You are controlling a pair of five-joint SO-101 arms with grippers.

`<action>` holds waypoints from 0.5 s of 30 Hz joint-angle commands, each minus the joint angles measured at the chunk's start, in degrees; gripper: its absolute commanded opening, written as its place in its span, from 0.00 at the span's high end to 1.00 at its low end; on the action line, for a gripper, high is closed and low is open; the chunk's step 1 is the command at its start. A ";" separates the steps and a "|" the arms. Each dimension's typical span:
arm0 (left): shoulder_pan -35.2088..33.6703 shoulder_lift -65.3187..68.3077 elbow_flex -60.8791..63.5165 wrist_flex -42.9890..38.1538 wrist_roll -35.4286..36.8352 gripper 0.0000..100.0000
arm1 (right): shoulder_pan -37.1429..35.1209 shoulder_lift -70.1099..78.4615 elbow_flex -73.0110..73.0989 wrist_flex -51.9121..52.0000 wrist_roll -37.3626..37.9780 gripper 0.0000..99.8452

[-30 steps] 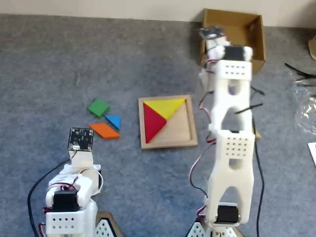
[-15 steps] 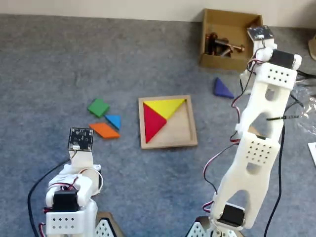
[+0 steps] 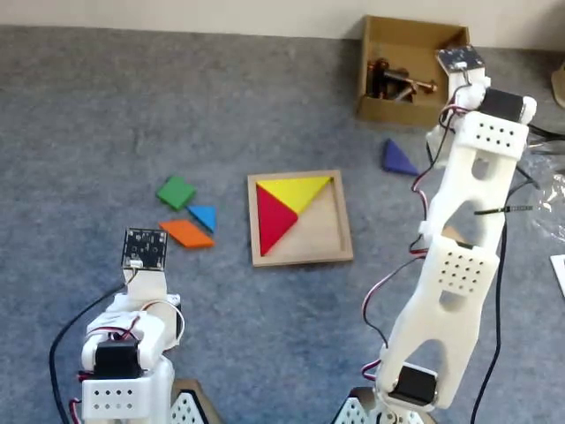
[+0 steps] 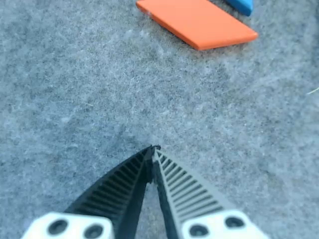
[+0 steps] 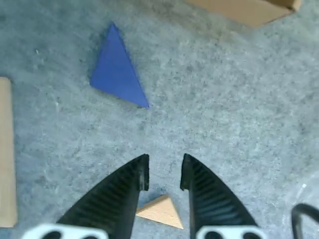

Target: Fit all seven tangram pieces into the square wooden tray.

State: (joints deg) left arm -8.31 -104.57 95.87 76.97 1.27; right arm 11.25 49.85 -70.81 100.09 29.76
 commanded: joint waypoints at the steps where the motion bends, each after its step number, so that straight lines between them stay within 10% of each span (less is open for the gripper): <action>1: -0.66 -0.31 1.27 0.44 -0.35 0.99 | -2.86 -4.70 -2.59 0.40 -1.67 0.89; 15: -0.66 -0.31 1.27 0.44 -0.35 0.99 | -8.31 -4.88 5.41 0.40 -5.54 0.89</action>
State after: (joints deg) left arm -8.31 -104.57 95.87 76.97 1.27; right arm 4.92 49.85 -65.45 100.09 24.57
